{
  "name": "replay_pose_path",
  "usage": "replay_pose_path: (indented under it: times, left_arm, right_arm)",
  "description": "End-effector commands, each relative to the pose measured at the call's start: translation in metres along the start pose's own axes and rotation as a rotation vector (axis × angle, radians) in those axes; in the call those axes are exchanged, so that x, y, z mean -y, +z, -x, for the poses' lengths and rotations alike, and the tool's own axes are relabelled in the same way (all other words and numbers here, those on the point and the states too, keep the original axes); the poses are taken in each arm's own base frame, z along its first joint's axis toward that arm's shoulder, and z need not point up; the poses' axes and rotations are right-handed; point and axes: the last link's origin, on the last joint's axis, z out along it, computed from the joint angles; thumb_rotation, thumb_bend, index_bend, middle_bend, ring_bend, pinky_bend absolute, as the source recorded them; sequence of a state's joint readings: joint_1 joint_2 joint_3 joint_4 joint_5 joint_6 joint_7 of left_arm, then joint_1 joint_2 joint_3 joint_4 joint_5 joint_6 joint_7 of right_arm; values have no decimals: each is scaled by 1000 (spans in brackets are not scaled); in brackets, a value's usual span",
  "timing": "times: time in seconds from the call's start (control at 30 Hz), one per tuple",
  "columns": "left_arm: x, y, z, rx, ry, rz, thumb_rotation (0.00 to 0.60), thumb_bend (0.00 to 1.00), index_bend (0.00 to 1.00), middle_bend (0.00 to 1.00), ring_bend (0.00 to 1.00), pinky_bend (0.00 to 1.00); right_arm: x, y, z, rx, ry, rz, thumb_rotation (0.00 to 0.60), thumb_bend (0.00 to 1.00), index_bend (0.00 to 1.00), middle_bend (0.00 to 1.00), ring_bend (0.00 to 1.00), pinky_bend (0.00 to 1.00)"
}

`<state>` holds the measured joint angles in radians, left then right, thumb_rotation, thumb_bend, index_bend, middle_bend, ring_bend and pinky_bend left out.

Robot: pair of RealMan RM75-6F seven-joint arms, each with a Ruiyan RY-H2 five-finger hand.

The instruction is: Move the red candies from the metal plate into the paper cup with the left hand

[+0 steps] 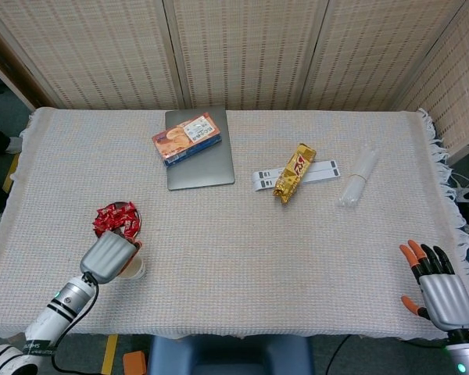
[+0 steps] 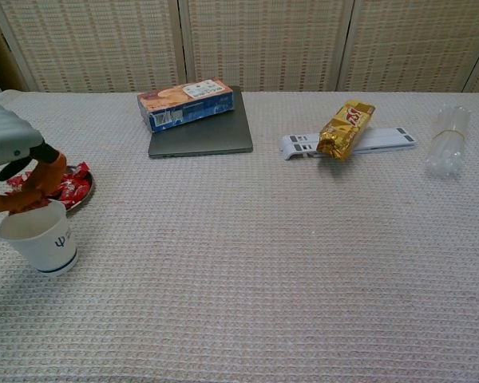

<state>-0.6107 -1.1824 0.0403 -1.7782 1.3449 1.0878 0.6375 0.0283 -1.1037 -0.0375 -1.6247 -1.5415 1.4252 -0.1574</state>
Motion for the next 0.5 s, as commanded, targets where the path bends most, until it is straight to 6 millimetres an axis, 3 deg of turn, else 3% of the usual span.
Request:
replay_pose_path:
  times: [0.03,0.17,0.4,0.43,0.5]
  left_arm:
    - [0,2,2,5,-4,-19,600,450,427,487,629,1000]
    - [-2,3,1,3,-25,-18,600,424,335,405,628,1000]
    - [4,4,-6,-24,-46,-28,600,398,270,364,614,1000]
    - [7,5,-8,-39,-47,-37,600,394,256,351,595,1000]
    - [21,10,-8,-49,-25,-75,600,386,186,272,449,975]
  right_arm:
    - [-1,0,-1,-4,1,2,600,111,0,0,0,0]
    - [-1,1,0,2,-1,3,600,111,0,0,0,0]
    - [-1,2,0,6,0,9,600,111,0,0,0,0]
    - [-1,2,1,6,0,11,600,111,0,0,0,0]
    - [-2,2,1,6,1,12,600,111,0,0,0,0]
